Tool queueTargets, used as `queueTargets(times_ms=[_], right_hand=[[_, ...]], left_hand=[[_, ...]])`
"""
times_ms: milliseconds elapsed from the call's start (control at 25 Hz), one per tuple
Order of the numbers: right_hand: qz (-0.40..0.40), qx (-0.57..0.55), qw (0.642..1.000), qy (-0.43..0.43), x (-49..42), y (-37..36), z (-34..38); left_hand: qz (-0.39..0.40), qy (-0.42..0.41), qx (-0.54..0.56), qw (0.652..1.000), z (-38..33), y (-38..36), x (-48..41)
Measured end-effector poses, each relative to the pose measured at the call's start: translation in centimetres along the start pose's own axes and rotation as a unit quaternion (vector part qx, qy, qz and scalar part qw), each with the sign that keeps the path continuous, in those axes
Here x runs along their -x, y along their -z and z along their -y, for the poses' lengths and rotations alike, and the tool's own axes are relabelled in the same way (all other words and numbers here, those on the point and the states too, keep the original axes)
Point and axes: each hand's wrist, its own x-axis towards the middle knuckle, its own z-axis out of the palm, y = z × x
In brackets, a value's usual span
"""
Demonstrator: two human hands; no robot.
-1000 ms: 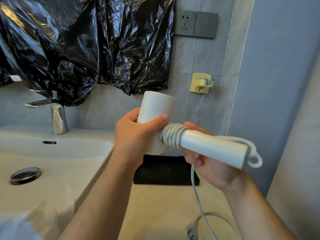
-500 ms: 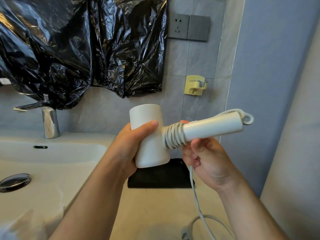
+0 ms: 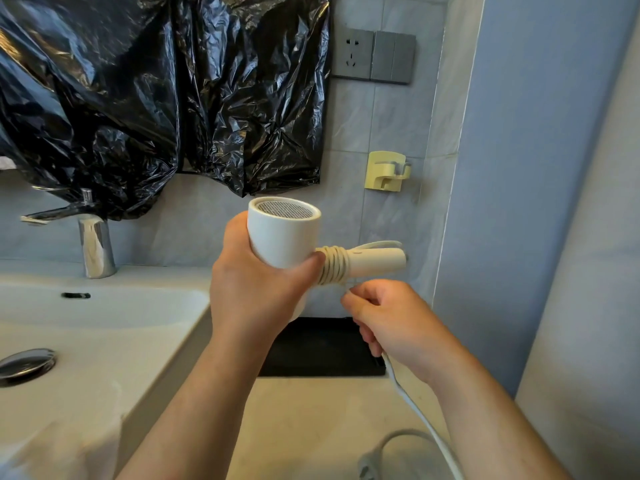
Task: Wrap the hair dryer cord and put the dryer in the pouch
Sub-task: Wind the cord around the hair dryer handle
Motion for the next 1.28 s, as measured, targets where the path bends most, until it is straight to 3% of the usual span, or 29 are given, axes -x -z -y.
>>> queueTargets(times_ms=[120,200,320,600,880,960,1080,1160,1280], right_hand=[[0.029,0.073,0.997,0.000,0.5,0.4,0.4],[0.007,0.165,0.986,0.029,0.6,0.4,0.7],[-0.073,0.329,0.931,0.137,0.6,0.8,0.9],[-0.094,0.281,0.918,0.263,0.5,1.3,0.2],[-0.068,0.329,0.887,0.316,0.9,1.7,1.3],[-0.063,0.259,0.925,0.269,1.3,1.6,1.7],[-0.001,0.052,0.984,0.168,2.0,2.0,2.4],[0.075,-0.088,0.981,0.158,2.2,2.8,2.3],[0.164,-0.230,0.940,0.193,2.1,3.2,2.2]], left_hand=[[0.005,-0.022,-0.023,0.999,0.3,0.4,-0.2],[0.023,-0.029,-0.030,0.999,0.4,0.6,-0.3],[0.063,-0.031,-0.052,0.996,0.3,1.1,-0.9],[0.192,-0.039,-0.069,0.978,0.2,2.8,-1.9],[0.261,-0.014,0.039,0.964,1.2,4.3,-2.8],[0.279,0.002,0.065,0.958,1.4,4.7,-2.9],[0.337,0.016,0.114,0.935,1.2,5.0,-2.7],[0.378,0.025,0.163,0.911,0.9,4.5,-2.6],[0.408,0.036,0.249,0.878,0.7,3.7,-2.3]])
